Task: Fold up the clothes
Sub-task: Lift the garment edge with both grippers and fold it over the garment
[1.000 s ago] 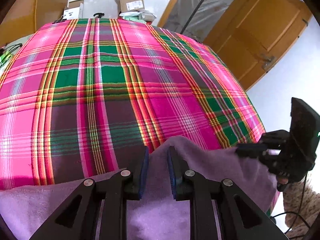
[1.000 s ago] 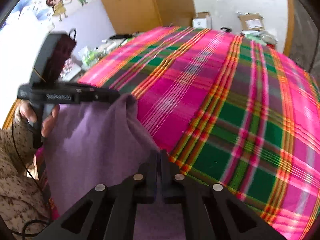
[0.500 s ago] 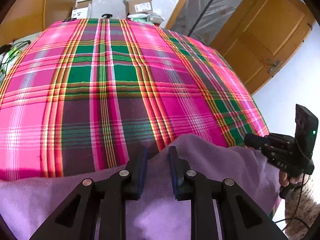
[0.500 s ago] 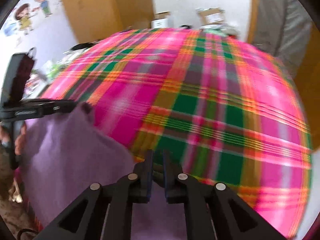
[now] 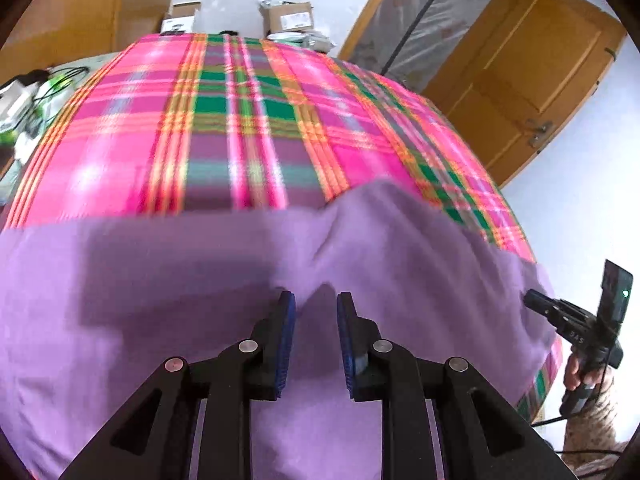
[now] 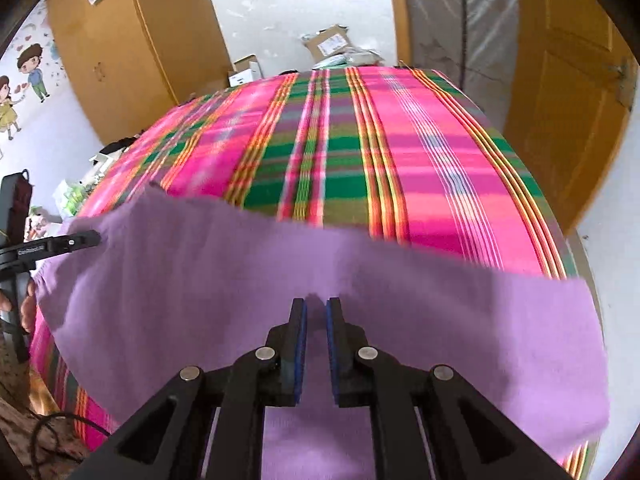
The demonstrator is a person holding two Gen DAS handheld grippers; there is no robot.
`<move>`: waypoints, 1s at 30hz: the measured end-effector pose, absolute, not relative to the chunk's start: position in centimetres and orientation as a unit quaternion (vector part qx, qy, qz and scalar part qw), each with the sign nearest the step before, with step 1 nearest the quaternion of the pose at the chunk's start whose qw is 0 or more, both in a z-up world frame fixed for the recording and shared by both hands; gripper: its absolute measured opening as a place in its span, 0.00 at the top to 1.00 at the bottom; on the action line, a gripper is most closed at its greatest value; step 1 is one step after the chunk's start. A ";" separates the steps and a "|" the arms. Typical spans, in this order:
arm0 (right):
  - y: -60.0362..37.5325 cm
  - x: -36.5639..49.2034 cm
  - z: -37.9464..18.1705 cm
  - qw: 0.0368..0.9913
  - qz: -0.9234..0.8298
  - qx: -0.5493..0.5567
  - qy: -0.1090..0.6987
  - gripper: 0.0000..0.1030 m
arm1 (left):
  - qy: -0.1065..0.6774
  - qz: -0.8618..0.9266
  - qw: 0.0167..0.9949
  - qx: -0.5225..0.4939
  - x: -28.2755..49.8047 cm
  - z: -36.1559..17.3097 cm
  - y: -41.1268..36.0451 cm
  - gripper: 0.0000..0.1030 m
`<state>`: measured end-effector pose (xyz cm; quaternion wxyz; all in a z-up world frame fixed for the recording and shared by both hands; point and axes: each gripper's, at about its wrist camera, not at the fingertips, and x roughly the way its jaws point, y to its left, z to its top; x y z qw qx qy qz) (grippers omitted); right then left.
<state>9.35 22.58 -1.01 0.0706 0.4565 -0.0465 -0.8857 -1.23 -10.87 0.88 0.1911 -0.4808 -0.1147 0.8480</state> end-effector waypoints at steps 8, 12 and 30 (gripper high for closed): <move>19.4 14.2 -2.2 0.063 -0.894 0.444 0.005 0.77 | -0.140 0.851 0.186 -0.470 4.3 -0.4 -14.0 0.79; 19.1 16.2 -2.4 0.060 -0.899 0.433 -0.001 0.75 | -0.162 0.855 0.193 -0.453 6.7 -0.8 -15.5 0.79; 7.5 18.4 -2.3 0.226 -0.878 0.407 0.109 0.71 | -0.162 0.868 0.164 -0.439 11.4 -0.6 -17.0 0.79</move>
